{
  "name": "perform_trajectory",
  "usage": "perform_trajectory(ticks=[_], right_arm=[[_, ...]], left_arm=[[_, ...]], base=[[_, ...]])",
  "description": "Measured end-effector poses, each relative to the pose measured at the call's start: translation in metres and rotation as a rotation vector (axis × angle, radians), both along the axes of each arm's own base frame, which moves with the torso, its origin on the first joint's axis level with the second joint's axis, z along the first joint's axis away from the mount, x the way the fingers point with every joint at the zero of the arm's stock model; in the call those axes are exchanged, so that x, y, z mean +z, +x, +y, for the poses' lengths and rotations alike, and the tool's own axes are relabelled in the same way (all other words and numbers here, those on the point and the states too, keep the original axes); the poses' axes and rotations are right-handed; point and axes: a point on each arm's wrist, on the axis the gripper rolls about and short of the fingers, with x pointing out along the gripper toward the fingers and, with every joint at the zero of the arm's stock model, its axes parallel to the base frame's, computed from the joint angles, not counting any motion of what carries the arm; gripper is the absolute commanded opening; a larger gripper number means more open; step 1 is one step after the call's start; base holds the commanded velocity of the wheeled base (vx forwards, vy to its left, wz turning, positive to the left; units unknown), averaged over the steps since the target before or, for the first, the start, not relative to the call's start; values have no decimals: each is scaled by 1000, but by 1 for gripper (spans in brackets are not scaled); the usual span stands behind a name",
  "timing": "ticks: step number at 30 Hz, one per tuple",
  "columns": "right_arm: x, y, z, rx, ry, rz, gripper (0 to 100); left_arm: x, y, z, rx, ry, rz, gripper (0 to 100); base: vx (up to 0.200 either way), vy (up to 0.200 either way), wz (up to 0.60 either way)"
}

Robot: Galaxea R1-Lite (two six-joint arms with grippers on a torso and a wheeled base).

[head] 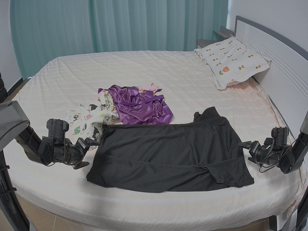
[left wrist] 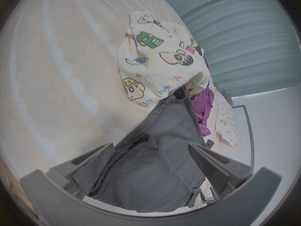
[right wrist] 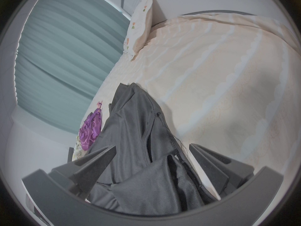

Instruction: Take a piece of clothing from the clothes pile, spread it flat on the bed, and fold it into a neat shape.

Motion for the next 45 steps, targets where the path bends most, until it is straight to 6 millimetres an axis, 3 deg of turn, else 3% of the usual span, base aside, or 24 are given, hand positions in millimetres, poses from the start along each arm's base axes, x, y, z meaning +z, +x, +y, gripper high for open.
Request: perform_trajectory(ticks=[8,18,33,39,45], right_arm=[[8,0,-1,-30,31,-19,100],[26,-6,9,-54,-7,-56,100],[12,-44,40,-150,102,78,100],[11,-48,45,-151,116,91,100],[12,-44,48,-169,158,82,100]], left_arm=[[0,-17,1,3,0,29,100],[15,-44,-13,22,-57,67,100],[19,-90,-27,6,-95,130,100],[22,-87,-33,14,-123,86,100],[18,-67,-42,94,-111,-18,100]], base=[[0,0,0],[0,0,0],[-200,0,0],[0,0,0],[0,0,0]])
